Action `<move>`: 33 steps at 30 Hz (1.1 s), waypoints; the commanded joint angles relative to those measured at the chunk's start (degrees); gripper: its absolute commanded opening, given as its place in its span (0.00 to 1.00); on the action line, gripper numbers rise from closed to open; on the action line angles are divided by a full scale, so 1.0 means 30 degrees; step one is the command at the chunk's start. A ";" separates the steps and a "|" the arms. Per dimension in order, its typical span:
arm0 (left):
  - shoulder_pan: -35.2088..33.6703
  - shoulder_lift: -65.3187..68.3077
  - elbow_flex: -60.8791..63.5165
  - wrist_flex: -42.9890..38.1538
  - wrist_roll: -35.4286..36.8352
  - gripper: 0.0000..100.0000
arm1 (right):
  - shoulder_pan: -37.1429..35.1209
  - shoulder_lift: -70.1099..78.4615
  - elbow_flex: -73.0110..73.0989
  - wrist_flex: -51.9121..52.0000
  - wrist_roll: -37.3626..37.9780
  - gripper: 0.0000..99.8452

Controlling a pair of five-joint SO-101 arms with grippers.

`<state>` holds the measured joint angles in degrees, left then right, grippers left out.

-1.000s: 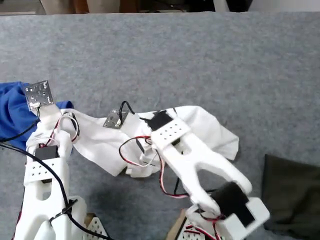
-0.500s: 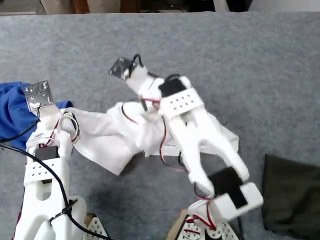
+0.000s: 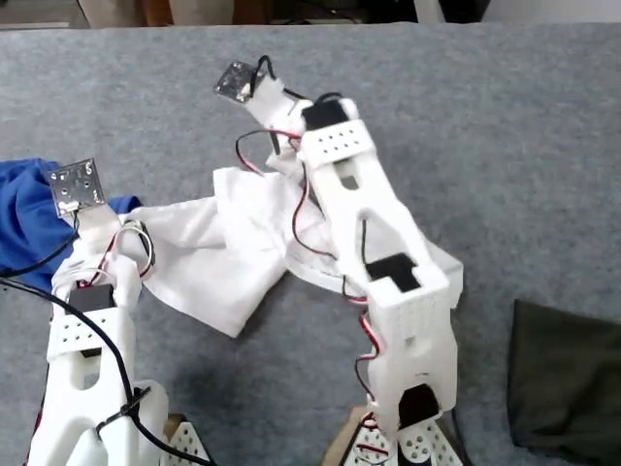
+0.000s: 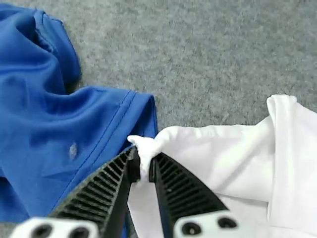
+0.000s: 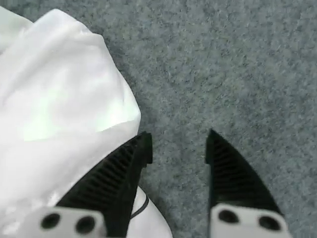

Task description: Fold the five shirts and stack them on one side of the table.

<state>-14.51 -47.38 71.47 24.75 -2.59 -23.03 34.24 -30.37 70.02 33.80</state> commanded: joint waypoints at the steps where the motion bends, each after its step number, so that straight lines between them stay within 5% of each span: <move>1: -0.0088 0.0659 -0.0352 -0.0381 0.0117 0.02 | 0.0396 0.0132 -0.3678 0.2344 0.0557 0.28; 9: -0.0352 0.2945 -0.1201 -0.1260 0.0147 0.02 | -0.2095 -0.0015 -0.8513 1.0725 0.2110 0.16; 18: -0.1055 0.2828 -0.1289 -0.1260 0.0234 0.02 | -0.5465 -0.0366 -0.4821 1.0696 0.2051 0.16; 33: -0.3927 0.2828 -0.2198 -0.1289 0.1963 0.02 | -0.7165 0.1626 -0.2242 0.7531 0.1407 0.16</move>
<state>-25.14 -38.59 68.04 21.93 2.95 -43.78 38.37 -37.58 96.48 39.34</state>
